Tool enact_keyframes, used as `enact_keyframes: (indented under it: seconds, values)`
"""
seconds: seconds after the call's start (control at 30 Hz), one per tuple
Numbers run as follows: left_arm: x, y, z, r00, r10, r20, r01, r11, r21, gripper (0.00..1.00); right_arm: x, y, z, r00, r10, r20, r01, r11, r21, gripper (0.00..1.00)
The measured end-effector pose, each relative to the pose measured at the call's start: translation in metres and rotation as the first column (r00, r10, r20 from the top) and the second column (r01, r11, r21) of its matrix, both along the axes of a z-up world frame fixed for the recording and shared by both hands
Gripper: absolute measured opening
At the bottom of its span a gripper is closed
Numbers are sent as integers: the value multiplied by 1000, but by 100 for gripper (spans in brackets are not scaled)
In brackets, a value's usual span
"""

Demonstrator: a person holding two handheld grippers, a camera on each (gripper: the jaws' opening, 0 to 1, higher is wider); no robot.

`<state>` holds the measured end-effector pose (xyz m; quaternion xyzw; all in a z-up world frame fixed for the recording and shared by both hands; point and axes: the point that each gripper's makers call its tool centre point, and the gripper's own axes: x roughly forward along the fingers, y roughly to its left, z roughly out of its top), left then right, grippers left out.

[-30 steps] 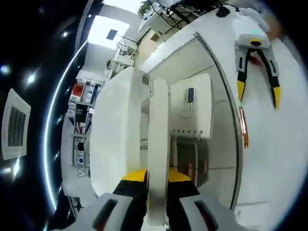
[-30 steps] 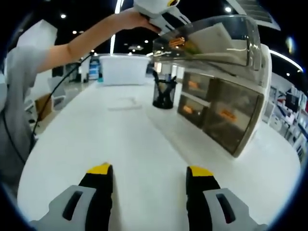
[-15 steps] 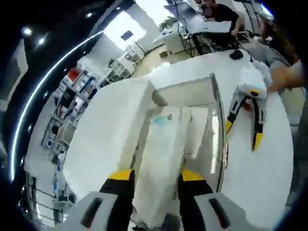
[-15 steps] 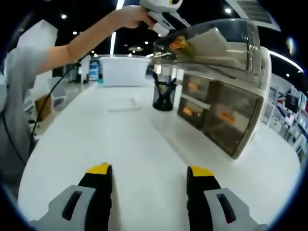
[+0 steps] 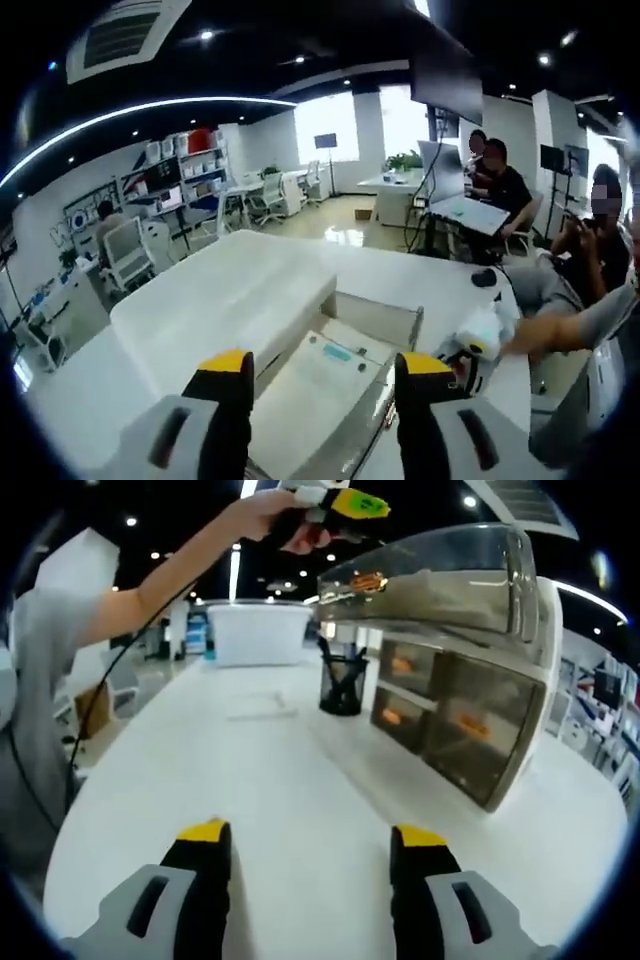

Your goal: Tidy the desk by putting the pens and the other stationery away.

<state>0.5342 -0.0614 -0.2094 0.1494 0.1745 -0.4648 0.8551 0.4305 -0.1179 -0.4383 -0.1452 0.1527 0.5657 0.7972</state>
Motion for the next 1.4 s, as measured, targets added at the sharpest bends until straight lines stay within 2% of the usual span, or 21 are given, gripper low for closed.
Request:
enact_keyframes:
  seconds: [0.1,0.17,0.23,0.27,0.4,0.5,0.57,0.6,0.63,0.67,0.73,0.77,0.8,0.9,1.0,1.1,1.13,1.2,1.3,1.33,1.4]
  values:
    - [-11,-4,-1,999,-16,28,16,1000,7,58,1,-1,2,1000,-5,-3,5,1000,11,63]
    - [-27,-10,-6,997,-82,15,81,996,27,61,2,-2,3,1000,-13,-10,13,1000,20,64]
    - [-35,-12,-10,996,-91,19,90,995,47,62,2,-2,3,1000,-18,-11,18,1000,24,65]
    - [-39,-11,-15,994,-103,37,100,991,89,62,4,-2,4,1000,-22,-11,22,999,26,65]
    - [-50,-10,-18,992,-109,56,103,989,104,62,5,-2,4,999,-28,-16,29,999,31,66]
    - [-56,-8,-12,990,-114,85,107,991,80,62,6,-2,5,999,-30,-19,31,999,39,66]
    - [-69,-19,10,979,-162,126,172,983,-71,63,7,-2,5,999,-34,-20,35,999,39,66]
    - [-75,-20,16,980,-162,111,176,976,-132,62,10,-2,6,999,-50,-12,51,998,43,65]
    - [-78,-19,20,981,-161,109,177,972,-156,60,10,-2,6,999,-52,-10,53,998,45,65]
    - [-83,-17,26,976,-166,139,190,965,-180,59,12,-3,7,998,-57,-8,57,997,49,65]
    - [-86,-16,29,972,-162,172,194,963,-187,57,12,-4,7,998,-59,-14,59,997,56,64]
    - [-92,-11,29,965,-152,214,193,964,-182,57,13,-4,8,998,-62,-23,63,996,66,64]
    - [-94,-10,28,964,-153,219,195,964,-182,57,14,-4,8,998,-63,-23,64,996,68,64]
    - [-105,-6,22,958,-169,232,216,957,-196,57,16,-4,7,997,-69,-22,70,995,65,65]
    - [-115,-3,14,946,-184,268,237,955,-180,57,18,-5,6,997,-73,-18,74,995,63,65]
    - [-126,3,-5,932,-178,317,231,963,-139,57,22,-5,10,996,-87,-2,87,993,81,61]
    - [-130,5,-12,934,-179,309,229,964,-134,57,22,-5,11,996,-89,0,88,993,83,60]
    - [-136,8,-22,936,-179,304,232,961,-149,57,23,-6,12,996,-93,0,92,992,88,60]
    - [-140,19,-34,943,-134,304,205,955,-214,56,24,-7,13,995,-97,3,96,991,89,60]
    - [-136,27,-32,931,-90,355,186,951,-246,53,24,-8,13,995,-98,4,97,991,88,59]
    - [-134,34,-39,920,-82,384,183,955,-234,52,23,-8,12,995,-97,6,96,992,85,59]
